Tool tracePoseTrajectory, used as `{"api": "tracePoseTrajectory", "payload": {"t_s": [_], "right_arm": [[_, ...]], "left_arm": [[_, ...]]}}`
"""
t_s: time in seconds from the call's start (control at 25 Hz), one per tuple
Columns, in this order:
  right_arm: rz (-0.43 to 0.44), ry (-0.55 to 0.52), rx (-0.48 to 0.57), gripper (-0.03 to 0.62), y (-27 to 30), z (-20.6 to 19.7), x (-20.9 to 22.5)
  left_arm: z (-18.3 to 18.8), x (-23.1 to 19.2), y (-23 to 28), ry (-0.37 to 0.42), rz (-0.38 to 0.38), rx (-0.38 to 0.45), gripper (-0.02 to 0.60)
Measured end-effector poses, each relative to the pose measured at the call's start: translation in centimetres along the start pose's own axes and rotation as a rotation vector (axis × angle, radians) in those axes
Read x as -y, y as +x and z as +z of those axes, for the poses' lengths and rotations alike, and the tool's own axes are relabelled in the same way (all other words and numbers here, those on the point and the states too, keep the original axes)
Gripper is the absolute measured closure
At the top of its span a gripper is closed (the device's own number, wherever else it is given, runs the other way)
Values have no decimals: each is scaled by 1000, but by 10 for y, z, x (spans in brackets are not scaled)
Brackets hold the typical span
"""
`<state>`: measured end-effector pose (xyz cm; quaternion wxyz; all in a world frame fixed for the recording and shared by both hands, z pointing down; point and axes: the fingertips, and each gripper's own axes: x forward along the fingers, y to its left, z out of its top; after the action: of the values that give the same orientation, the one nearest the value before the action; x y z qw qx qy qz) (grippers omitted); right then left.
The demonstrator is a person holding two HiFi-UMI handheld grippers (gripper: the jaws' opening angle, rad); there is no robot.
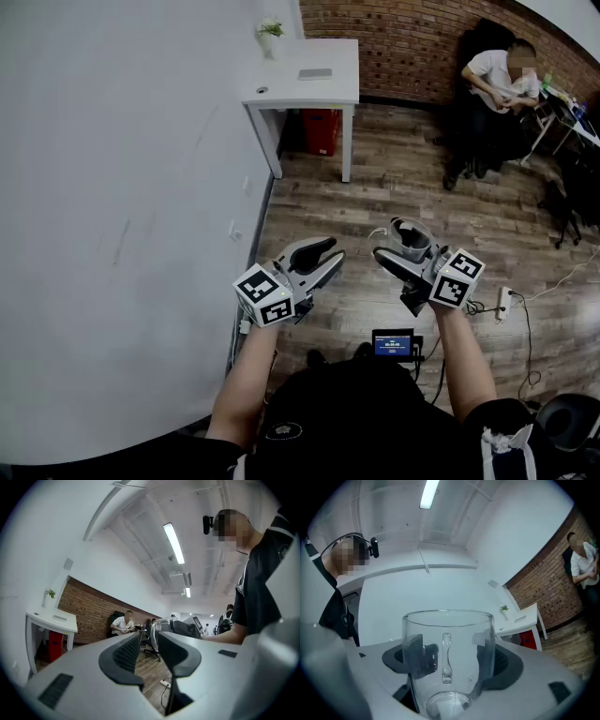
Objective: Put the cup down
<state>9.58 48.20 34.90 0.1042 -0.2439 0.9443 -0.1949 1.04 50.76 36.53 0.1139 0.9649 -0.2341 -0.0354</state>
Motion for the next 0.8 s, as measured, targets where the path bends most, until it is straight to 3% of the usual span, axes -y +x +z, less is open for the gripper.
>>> {"api": "tracePoseTrajectory", "payload": {"t_s": [0.8], "right_arm": [[20, 12, 7, 178, 0, -1, 2]], "left_arm": [[-5, -3, 4, -13, -2, 4, 466]]}}
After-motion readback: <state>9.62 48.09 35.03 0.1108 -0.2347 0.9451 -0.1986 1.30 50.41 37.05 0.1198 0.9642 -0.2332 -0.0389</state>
